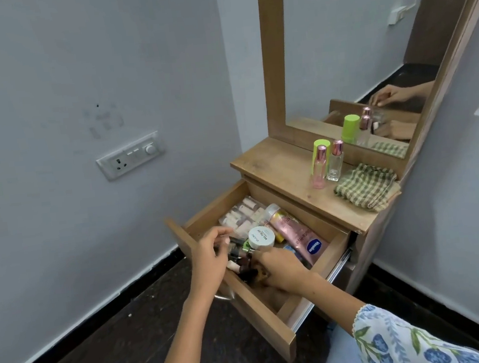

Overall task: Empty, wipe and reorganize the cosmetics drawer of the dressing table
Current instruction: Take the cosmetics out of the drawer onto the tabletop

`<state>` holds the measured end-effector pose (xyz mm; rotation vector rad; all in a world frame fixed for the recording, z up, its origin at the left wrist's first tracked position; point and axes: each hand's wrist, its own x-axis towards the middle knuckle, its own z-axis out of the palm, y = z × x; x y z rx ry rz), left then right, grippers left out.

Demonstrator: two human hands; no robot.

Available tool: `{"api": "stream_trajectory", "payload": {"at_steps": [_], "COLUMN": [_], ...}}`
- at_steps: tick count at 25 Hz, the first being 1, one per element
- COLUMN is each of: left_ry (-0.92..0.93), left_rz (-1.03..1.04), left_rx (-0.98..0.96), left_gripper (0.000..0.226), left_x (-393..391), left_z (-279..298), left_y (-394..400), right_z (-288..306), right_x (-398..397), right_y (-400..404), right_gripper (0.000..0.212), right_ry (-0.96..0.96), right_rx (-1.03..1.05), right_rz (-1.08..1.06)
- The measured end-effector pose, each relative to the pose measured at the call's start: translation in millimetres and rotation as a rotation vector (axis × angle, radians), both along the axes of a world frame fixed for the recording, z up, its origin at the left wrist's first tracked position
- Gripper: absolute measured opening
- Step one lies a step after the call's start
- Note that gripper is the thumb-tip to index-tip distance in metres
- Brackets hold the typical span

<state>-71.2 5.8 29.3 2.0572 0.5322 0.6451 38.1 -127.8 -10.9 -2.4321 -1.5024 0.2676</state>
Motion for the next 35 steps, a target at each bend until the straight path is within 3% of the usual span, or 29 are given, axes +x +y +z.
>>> {"api": "stream_trajectory", "payload": {"at_steps": [4, 7, 11, 14, 16, 20, 22, 25, 30, 35], "left_ry": [0.102, 0.042, -0.11, -0.09, -0.083, -0.074, -0.07, -0.06, -0.044, -0.039], "left_rz": [-0.131, -0.145, -0.018, -0.003, -0.02, 0.075, 0.102, 0.107, 0.113, 0.107], "left_rx": [-0.099, -0.177, -0.241, -0.208, -0.159, -0.014, 0.002, 0.065, 0.143, 0.15], "left_gripper": [0.022, 0.029, 0.029, 0.017, 0.011, 0.011, 0.012, 0.017, 0.022, 0.026], "left_x": [1.2, 7.3, 14.0, 11.3, 8.9, 2.0, -2.2, -4.7, -1.7, -0.7], "left_z": [2.9, 4.2, 0.2, -2.7, -0.6, 6.6, 7.7, 8.2, 5.2, 9.2], "left_y": [0.6, -20.1, -29.6, -21.8, -16.4, -0.9, 6.5, 8.7, 3.7, -0.1], "right_z": [14.6, 30.7, 35.8, 36.3, 34.3, 21.2, 11.3, 1.0, -3.1, -7.1], "right_x": [13.0, 17.5, 9.7, 3.1, 4.1, 9.2, 8.5, 1.7, 2.0, 1.0], "right_y": [-10.4, -11.9, -7.6, -6.3, -5.1, -0.5, 3.2, 12.4, 20.9, 8.0], "right_gripper": [0.04, 0.046, 0.044, 0.038, 0.045, 0.044, 0.037, 0.045, 0.051, 0.024], "right_ry": [0.297, 0.429, 0.366, 0.417, 0.488, 0.496, 0.387, 0.246, 0.209, 0.166], "right_rx": [0.376, 0.621, 0.713, 0.764, 0.789, 0.548, 0.336, 0.148, 0.077, 0.039], "right_rz": [-0.271, -0.308, -0.257, -0.186, -0.185, -0.204, -0.123, 0.031, 0.027, 0.079]}}
